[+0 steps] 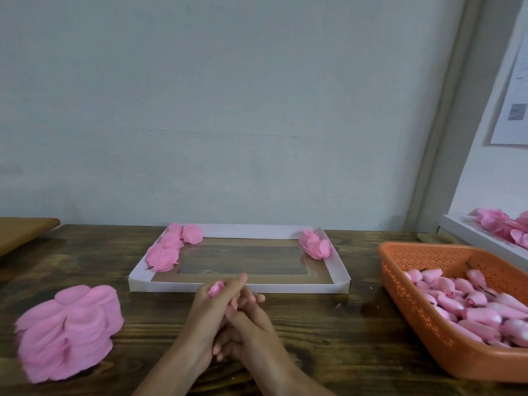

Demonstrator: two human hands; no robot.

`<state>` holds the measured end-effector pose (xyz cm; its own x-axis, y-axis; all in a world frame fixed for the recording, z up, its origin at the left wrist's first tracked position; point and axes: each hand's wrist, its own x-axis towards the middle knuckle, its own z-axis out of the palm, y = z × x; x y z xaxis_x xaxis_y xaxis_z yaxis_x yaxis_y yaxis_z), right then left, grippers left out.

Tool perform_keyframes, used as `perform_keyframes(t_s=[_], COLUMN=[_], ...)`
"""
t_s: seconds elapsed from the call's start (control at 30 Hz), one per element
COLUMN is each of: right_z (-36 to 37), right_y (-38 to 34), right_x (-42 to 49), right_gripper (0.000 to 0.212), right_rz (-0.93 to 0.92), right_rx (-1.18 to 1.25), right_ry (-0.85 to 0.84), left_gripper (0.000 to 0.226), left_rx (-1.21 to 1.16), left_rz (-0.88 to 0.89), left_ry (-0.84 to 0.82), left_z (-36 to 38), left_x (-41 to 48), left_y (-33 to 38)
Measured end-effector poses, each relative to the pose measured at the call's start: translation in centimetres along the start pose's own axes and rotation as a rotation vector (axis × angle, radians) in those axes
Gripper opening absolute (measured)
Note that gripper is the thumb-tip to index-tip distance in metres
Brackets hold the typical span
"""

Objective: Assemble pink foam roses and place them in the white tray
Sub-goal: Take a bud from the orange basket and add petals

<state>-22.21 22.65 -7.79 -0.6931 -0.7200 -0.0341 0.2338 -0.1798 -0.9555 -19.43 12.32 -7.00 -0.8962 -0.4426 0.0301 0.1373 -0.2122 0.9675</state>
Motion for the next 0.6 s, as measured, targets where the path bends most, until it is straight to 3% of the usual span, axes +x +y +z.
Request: perform_keyframes(t_s=[0.13, 0.23, 0.37, 0.43, 0.6], right_z=[-0.2, -0.3, -0.3, -0.2, -1.0], right_y=[0.0, -0.4, -0.5, -0.4, 0.4], right_x=[-0.1, -0.2, -0.2, 0.1, 0.3], right_gripper=[0.024, 0.021, 0.034, 0.034, 0.009], right_rz=[-0.091, -0.042, 0.043, 0.063, -0.04], right_rx=[-0.006, -0.044, -0.01, -0.013, -0.112], right_ry=[0.003, -0.007, -0.014, 0.004, 0.135], left_gripper=[0.043, 0.048, 0.056, 0.05, 0.037], left_rx=[0.01, 0.022, -0.006, 0.025, 0.138], left_rz=[-0.01, 0.032, 0.073, 0.061, 0.152], left_ry=[0.016, 0.0, -0.015, 0.017, 0.198], left_z=[-0.2, -0.4, -0.4, -0.4, -1.3], left_x=[0.2, 0.4, 0.6, 0.7, 1.4], left_y=[-0.1, -0.2, -0.4, -0.7, -1.2])
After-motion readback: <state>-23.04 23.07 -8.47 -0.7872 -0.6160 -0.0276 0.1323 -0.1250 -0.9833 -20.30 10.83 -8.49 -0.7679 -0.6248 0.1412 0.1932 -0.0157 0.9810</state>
